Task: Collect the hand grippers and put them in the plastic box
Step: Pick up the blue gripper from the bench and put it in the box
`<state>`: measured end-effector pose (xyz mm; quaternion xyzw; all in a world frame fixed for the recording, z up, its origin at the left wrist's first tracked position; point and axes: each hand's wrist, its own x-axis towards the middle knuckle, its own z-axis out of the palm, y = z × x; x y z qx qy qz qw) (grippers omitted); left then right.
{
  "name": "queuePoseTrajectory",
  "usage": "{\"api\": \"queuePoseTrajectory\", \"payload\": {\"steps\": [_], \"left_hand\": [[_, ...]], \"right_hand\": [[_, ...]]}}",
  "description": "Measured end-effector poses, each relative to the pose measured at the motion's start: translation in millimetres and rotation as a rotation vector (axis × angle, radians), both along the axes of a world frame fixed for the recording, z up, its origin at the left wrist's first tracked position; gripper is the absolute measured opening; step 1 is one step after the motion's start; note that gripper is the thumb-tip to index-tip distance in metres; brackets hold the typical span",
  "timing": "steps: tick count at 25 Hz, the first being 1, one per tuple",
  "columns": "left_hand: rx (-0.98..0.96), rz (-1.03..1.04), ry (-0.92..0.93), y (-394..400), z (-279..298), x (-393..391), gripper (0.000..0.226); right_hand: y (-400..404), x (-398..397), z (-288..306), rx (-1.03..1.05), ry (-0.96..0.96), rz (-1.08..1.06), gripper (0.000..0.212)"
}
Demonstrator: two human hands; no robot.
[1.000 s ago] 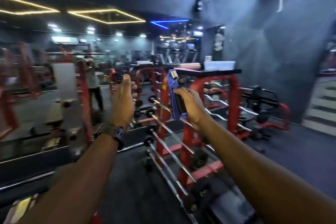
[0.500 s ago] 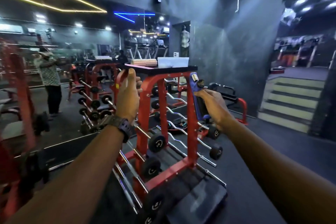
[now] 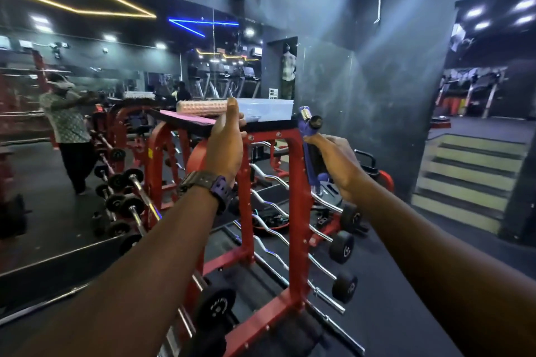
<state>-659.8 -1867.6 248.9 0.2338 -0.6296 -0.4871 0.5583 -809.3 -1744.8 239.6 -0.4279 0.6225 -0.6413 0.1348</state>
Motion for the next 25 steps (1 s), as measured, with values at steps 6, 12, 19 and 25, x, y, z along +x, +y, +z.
{"api": "queuePoseTrajectory", "payload": {"steps": [6, 12, 19, 25], "left_hand": [[-0.037, 0.074, 0.009, -87, 15, -115, 0.072], [-0.037, 0.174, -0.007, -154, 36, -229, 0.08], [-0.122, 0.331, -0.074, -218, 61, -306, 0.079], [-0.128, 0.401, -0.062, -274, 78, -333, 0.101]], "right_hand": [[-103, -123, 14, -0.054, 0.027, 0.076, 0.023], [-204, -242, 34, -0.066, 0.043, 0.195, 0.043], [-296, -325, 57, -0.084, -0.051, 0.331, 0.038], [-358, -358, 83, -0.067, 0.04, 0.349, 0.04]]}}
